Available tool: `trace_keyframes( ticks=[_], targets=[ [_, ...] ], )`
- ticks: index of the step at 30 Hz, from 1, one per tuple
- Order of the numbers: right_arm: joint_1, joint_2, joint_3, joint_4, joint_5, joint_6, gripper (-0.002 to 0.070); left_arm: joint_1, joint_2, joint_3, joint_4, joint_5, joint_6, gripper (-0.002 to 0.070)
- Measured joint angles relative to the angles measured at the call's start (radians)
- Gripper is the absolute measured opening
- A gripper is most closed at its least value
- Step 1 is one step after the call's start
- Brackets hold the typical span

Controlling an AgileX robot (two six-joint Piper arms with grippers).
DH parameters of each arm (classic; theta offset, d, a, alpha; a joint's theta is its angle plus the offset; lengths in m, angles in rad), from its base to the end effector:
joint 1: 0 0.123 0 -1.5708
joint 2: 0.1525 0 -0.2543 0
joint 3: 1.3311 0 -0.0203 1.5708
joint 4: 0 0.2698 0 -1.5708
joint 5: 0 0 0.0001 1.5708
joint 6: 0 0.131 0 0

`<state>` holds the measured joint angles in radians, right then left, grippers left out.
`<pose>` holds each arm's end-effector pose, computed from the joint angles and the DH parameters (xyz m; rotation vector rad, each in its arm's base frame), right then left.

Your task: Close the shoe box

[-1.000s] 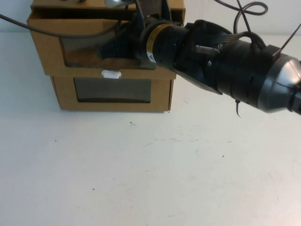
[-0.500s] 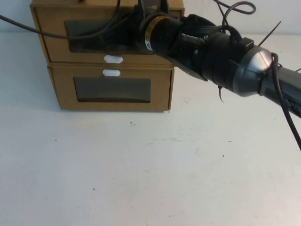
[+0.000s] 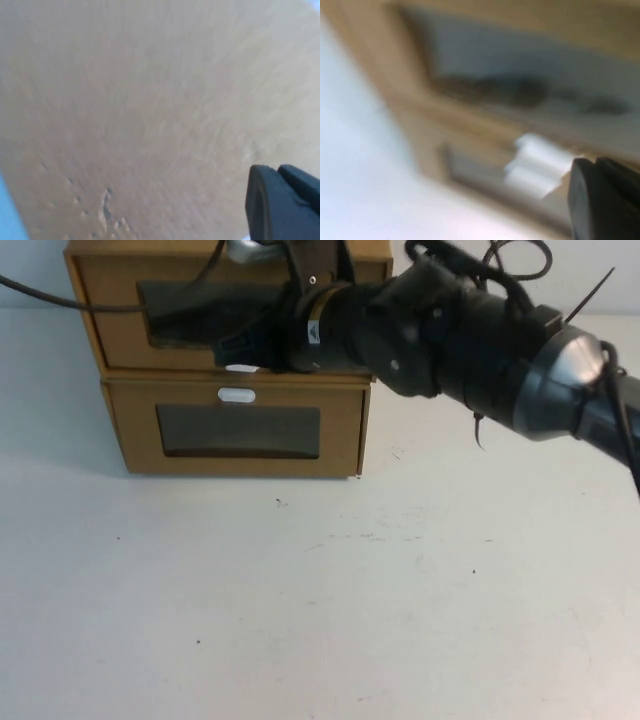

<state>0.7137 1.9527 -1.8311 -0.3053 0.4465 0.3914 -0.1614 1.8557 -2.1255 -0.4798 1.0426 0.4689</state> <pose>0.4013 0.3249 0.2948 -0.5260 1.9828 0.3879 0.4360 -0.1239 0.3956 0.6257 2.0815 -0.4214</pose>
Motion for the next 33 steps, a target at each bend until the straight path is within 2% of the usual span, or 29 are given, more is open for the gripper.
trace_keyframes(
  ticks=[4,8,15,22,33],
  targets=[
    [0.008,-0.092,0.0,0.259,0.14,-0.251,-0.0011,0.002,-0.119,0.022,0.033,-0.01,0.026,-0.0002],
    [0.008,-0.208,0.0,0.311,0.297,-0.341,-0.0011,0.002,-0.296,0.192,0.073,-0.097,0.051,-0.0002],
    [0.008,-0.462,0.096,0.314,0.456,-0.359,-0.0011,0.002,-0.74,0.767,0.078,-0.432,0.148,-0.0002],
    [0.008,-0.809,0.429,0.32,0.465,-0.338,-0.0011,-0.027,-1.183,1.239,0.01,-0.777,0.165,-0.0002],
    [0.008,-1.384,0.889,0.347,0.469,-0.264,-0.0011,-0.029,-1.6,1.606,-0.033,-0.769,0.151,-0.0002]
  ],
)
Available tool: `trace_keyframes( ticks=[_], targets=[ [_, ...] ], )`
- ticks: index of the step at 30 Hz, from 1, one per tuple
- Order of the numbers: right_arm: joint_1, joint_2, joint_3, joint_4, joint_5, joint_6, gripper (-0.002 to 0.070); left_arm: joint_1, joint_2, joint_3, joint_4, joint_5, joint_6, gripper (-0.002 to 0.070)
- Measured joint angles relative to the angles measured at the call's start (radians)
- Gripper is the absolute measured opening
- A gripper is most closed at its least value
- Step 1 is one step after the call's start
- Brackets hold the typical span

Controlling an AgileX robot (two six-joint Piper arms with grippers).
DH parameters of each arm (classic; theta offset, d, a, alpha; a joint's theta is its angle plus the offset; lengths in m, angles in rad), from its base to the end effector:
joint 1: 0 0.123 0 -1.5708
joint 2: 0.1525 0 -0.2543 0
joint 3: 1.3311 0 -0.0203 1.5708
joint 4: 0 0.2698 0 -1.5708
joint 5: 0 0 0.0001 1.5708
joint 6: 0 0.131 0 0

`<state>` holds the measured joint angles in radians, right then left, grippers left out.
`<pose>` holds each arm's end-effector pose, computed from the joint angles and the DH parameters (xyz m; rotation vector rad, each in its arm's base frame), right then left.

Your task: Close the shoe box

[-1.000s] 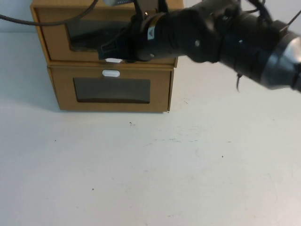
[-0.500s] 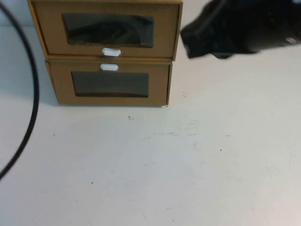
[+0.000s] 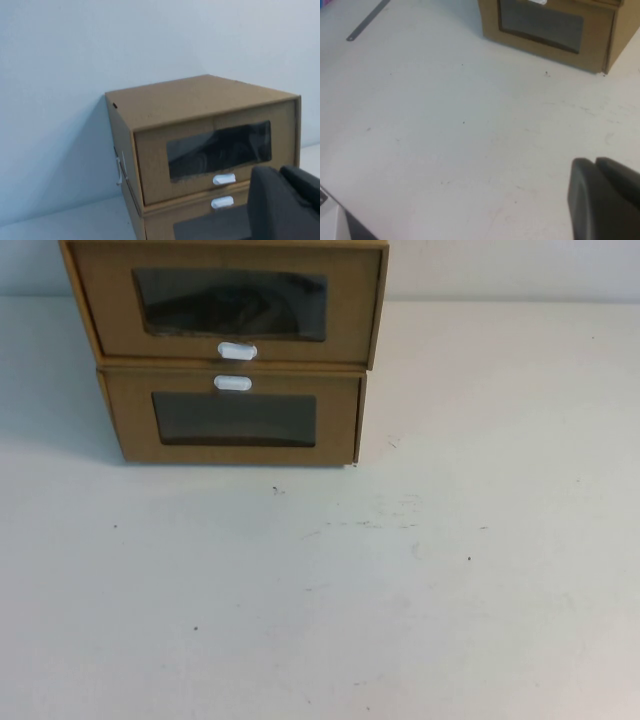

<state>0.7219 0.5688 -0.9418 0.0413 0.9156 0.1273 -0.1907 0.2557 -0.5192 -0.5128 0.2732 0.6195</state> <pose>0.1167 0.1085 0.3713 -0.6033 1.9858 0.5791 0.1362 -0.0440 0.3500 0.3346 1.4236 -0.1523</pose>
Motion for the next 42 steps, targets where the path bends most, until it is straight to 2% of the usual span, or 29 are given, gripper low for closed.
trace_keyframes(
  ticks=[6,10,17,21,36,42],
  targets=[
    [0.0,-0.275,0.245,0.018,-0.098,0.027,-0.0011,0.0,-0.183,0.202,-0.003,0.0,0.0,-0.0002],
    [0.0,-0.394,0.395,0.02,-0.274,0.03,-0.0011,0.0,-0.243,0.315,-0.005,-0.005,-0.001,-0.0002],
    [0.0,-0.427,0.665,0.069,-0.6,0.033,-0.0011,0.0,-0.245,0.509,-0.079,-0.126,-0.005,-0.0002],
    [0.0,-0.427,0.775,0.094,-0.719,0.033,-0.0011,0.0,-0.245,0.543,-0.089,-0.155,-0.007,-0.0002],
    [0.0,-0.427,0.919,0.104,-0.723,0.033,-0.0011,-0.008,-0.245,0.546,-0.093,-0.129,-0.007,-0.0002],
    [-0.048,-0.437,0.925,-0.118,-0.718,0.039,-0.0011,-0.008,-0.245,0.546,-0.093,-0.129,-0.007,-0.0002]
  ],
)
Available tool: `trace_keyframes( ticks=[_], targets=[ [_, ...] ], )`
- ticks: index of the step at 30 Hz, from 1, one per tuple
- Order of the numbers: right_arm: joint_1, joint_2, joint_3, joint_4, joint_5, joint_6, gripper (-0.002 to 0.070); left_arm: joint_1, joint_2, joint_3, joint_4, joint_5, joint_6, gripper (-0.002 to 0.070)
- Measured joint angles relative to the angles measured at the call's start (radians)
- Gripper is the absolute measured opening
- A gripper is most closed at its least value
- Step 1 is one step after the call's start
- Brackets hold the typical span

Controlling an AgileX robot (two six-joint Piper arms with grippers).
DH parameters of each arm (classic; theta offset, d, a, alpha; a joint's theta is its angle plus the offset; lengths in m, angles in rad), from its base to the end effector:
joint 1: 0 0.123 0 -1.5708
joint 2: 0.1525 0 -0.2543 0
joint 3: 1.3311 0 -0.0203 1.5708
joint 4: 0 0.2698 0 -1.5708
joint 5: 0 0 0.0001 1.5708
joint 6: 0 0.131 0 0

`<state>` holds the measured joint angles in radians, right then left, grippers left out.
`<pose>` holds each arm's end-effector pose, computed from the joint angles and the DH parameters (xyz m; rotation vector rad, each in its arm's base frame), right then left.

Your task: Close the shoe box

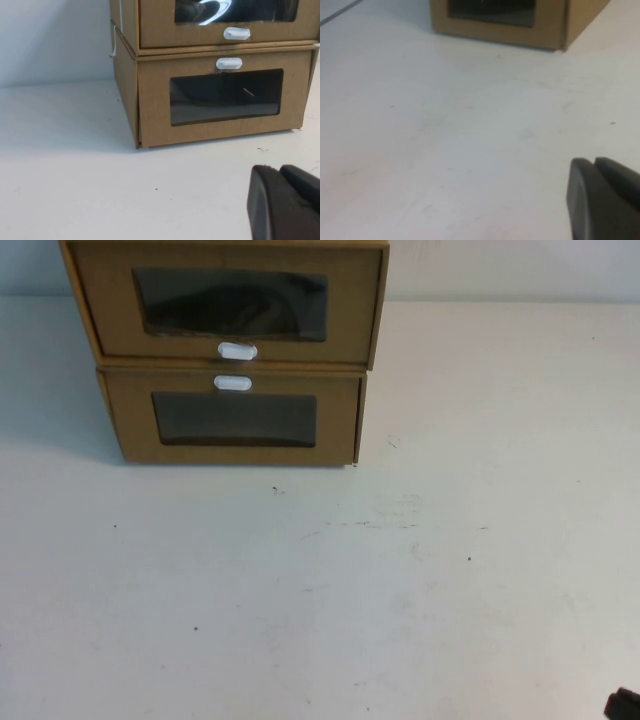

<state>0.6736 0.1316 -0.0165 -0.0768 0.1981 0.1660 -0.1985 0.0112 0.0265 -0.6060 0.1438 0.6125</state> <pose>0.1214 0.0944 0.1777 -0.5147 1.7540 0.5302 0.1428 -0.0397 0.1890 0.2343 1.6269 -0.2101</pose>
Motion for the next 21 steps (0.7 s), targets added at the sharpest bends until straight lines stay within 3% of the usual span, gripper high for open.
trace_keyframes(
  ticks=[11,14,21],
  targets=[
    [-0.584,-0.106,0.002,-0.028,0.028,0.0,-0.0011,0.0,0.0,0.0,0.0,0.0,0.0,-0.0002],
    [-0.644,-0.138,0.004,-0.028,0.051,0.0,-0.0011,0.0,0.0,0.0,0.0,0.0,0.0,-0.0002],
    [-0.653,-0.14,0.004,0.028,0.055,0.0,-0.0011,0.0,0.0,0.0,0.0,0.0,0.0,-0.0002]
  ],
)
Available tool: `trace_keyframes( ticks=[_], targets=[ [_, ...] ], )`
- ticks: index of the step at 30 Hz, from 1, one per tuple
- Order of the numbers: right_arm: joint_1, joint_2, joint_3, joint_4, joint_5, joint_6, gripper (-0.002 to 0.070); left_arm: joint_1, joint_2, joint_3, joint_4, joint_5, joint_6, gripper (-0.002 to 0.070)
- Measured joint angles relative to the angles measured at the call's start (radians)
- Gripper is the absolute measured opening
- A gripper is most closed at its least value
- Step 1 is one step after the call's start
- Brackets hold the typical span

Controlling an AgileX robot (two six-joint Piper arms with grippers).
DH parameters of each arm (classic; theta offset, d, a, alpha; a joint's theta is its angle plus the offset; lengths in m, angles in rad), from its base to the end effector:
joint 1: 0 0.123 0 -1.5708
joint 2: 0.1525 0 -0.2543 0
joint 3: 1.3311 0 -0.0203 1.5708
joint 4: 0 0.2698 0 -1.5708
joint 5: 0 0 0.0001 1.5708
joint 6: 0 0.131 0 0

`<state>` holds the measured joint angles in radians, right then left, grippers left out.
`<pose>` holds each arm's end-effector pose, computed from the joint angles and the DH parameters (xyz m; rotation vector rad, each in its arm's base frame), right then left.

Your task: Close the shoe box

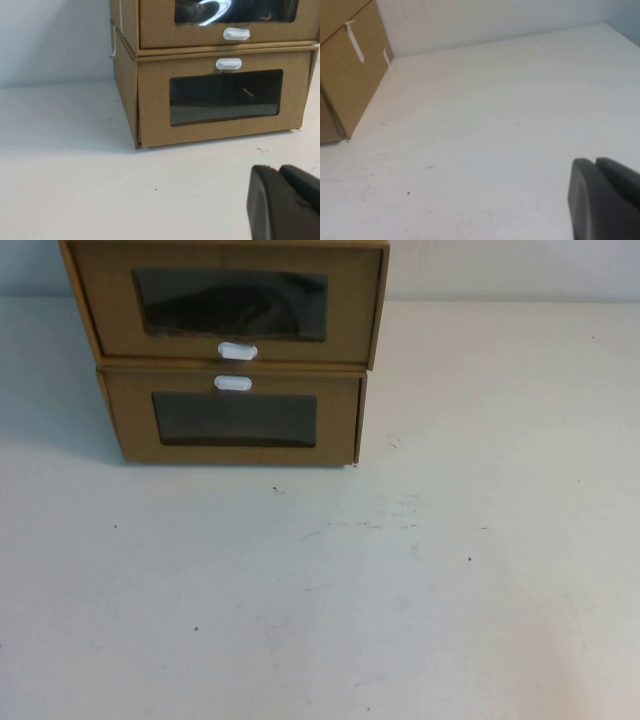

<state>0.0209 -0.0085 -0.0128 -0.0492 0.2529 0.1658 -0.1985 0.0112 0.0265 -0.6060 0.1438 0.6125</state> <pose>0.1440 0.0014 0.1900 0.0925 1.7133 0.0926 0.1428 -0.0397 0.1890 0.2343 1.6269 -0.2101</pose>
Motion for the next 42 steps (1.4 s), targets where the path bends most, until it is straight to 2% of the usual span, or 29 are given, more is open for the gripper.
trace_keyframes(
  ticks=[4,8,11,35,38,42],
  targets=[
    [0.0,0.0,0.005,0.029,-0.004,-0.05,-0.0011,0.0,0.0,0.0,0.0,0.0,0.0,-0.0002],
    [0.0,0.0,0.034,0.176,-0.004,-0.29,-0.0011,0.0,0.0,0.0,0.0,0.0,0.0,-0.0002],
    [0.0,0.0,0.039,0.221,0.051,-0.361,-0.0011,0.0,0.0,0.0,0.0,0.0,0.0,-0.0002],
    [0.0,0.0,0.039,0.241,0.099,-0.39,-0.0011,0.0,0.0,0.0,0.007,-0.016,0.0,-0.0002],
    [-0.002,0.0,0.039,0.241,0.099,-0.39,-0.0011,0.006,-0.003,0.0,0.093,-0.048,-0.033,-0.0002],
    [-0.002,0.0,0.039,0.241,0.099,-0.39,-0.0011,0.073,-0.019,0.0,0.387,-0.071,-0.264,-0.0002]
  ],
)
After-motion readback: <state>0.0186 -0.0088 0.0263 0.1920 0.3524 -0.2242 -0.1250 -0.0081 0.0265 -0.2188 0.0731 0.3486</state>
